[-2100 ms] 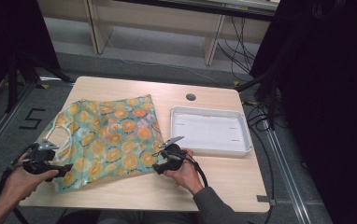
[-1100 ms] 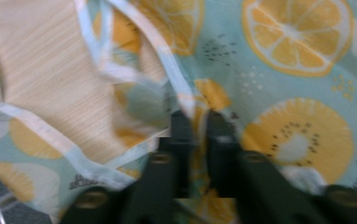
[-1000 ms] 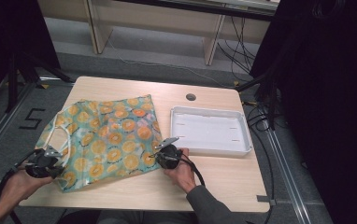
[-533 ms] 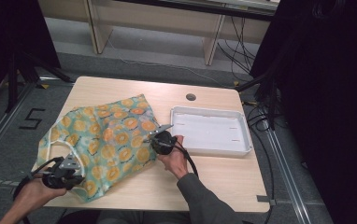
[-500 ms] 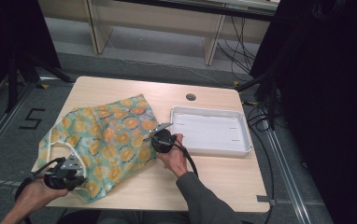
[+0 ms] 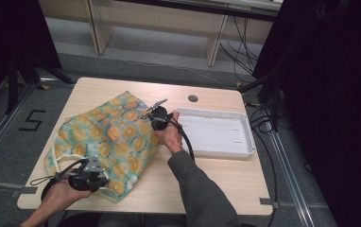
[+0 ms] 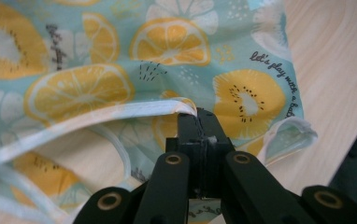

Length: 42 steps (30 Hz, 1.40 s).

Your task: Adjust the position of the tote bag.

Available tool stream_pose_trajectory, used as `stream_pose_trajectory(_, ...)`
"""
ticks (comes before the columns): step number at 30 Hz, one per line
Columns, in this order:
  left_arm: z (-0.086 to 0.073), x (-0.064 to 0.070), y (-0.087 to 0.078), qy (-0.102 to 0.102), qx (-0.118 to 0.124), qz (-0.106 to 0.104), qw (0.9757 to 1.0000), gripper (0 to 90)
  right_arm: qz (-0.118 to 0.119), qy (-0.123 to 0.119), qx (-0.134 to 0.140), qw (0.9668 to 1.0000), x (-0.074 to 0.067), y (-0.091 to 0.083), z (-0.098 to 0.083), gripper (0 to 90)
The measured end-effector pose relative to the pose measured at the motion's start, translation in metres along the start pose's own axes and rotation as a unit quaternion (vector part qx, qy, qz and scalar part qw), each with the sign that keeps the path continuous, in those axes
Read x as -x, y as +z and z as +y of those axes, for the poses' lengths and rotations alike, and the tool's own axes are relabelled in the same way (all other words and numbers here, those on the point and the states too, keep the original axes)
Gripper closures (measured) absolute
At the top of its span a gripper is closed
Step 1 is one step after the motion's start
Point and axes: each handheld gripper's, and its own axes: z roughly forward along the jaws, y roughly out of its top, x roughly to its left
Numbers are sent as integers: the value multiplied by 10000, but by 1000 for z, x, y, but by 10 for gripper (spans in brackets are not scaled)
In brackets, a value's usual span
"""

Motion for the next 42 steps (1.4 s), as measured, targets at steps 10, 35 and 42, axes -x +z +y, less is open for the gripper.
stream_pose_trajectory(10, 29, 17, 23, -166, 184, -372, 9990, 893, -403, 169, 131, 9990, 26, -8, 7, 692)
stream_pose_trajectory(35, 60, 12, -24, -246, 791, -365, 9959, 496, 904, 604, -266, 9937, -35, -84, -121, 401)
stream_pose_trajectory(42, 26, -75, -56, -989, 591, 938, 9889, 465, 898, 512, -461, 9936, -52, -74, -123, 392)
